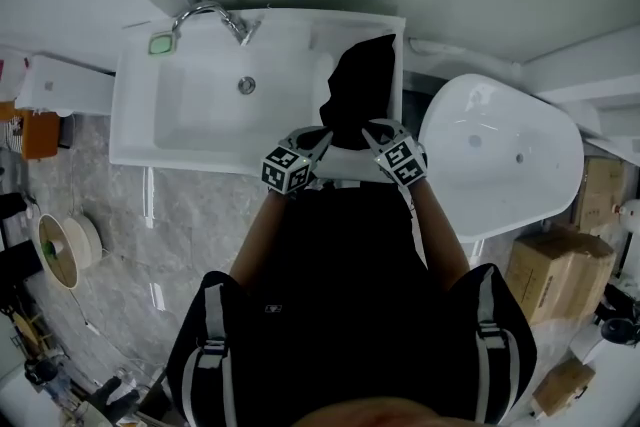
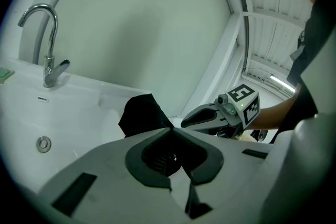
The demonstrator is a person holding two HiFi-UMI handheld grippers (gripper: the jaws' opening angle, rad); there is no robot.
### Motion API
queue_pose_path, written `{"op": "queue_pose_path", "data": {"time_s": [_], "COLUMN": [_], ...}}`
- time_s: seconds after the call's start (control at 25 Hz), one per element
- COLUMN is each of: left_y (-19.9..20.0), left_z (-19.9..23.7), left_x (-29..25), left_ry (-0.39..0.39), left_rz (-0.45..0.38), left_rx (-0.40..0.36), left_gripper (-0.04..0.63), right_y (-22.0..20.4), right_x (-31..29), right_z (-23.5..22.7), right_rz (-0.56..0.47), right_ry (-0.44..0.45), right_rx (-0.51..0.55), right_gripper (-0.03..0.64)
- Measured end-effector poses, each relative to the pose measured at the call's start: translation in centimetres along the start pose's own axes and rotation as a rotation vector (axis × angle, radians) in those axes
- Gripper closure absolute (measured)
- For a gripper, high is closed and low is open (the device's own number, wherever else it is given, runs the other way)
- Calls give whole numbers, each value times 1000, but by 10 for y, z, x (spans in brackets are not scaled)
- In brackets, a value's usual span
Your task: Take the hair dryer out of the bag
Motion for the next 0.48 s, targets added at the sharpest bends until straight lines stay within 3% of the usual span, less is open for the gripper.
{"op": "queue_pose_path", "data": {"time_s": [0.32,0.48], "left_y": [2,4], "left_z": [7,9], "left_x": [-6,-13], "left_ry": [48,61], "left_rz": [0,-5], "left_rx": [40,71], "left_gripper": [575,575], "right_y": [-17,-25], "right_x": [-43,-54], "right_z": [-10,-15], "right_rz": [143,199], "right_ry": [2,48], "right_rx": [168,159], "right_gripper": [465,490]}}
Point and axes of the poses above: the fingertips, and each gripper's own axes: x backward along the fingers, z to its left, y out of its top, the point moved 1 cm from there along x, backward along the fingers, and after that the axes turned 14 degrees about z, right-handed, at the moved point
